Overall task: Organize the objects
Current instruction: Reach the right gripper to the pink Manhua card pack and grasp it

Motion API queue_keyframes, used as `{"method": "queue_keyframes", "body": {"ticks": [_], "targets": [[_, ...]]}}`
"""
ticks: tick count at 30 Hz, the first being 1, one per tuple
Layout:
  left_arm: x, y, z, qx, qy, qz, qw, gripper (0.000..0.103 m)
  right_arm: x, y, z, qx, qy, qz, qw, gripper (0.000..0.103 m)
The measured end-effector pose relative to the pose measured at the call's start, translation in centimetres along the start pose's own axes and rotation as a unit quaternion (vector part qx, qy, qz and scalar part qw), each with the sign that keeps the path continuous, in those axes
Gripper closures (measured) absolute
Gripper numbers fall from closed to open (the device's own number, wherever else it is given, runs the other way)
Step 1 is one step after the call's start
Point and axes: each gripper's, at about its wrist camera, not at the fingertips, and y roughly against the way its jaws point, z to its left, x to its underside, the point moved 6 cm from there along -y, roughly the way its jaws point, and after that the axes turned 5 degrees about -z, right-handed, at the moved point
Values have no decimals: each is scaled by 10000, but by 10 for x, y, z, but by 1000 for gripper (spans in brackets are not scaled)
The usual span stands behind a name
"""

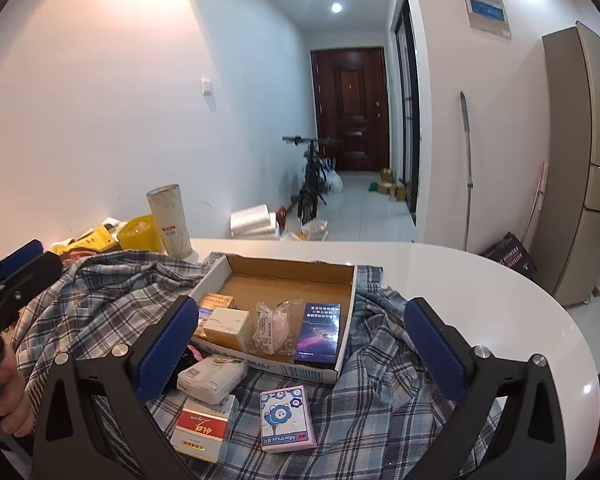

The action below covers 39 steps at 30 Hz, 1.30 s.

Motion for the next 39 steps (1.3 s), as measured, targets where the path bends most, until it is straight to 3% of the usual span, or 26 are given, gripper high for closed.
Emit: {"method": "queue_keyframes", "body": {"ticks": [5,7,10,13,16,19,22,29,33,36,39], "targets": [[9,-2,4,145,159,-267,9994,0,5,3,-9,30,-114,-710,9974,0],[19,-9,7,138,239,-178,9995,0,8,3,-16,169,-191,-980,9949,0],[37,-25,13,122,381,114,9991,0,10,-4,-17,-49,-236,-831,9963,0],[52,-35,15,26,320,380,9988,0,13,-8,-12,50,-57,-808,9967,0],[52,-30,9,182,350,345,9986,0,19,-11,-11,60,-84,-584,9982,0],[51,-25,6,103,256,227,9994,0,22,-7,-13,-149,-327,-553,9978,0],[51,-25,6,95,289,224,9993,0,25,-8,-14,-17,-217,-429,9988,0],[55,-32,15,-78,441,329,9985,0,50,-32,-4,-52,49,413,9991,1],[59,-34,17,-197,430,368,9982,0,68,-46,9,108,598,836,9947,11],[62,-37,17,-224,413,431,9980,0,85,-57,16,-72,713,1295,9890,18],[63,-38,16,-237,427,460,9977,0,95,-64,19,-72,841,1469,9855,20]]}}
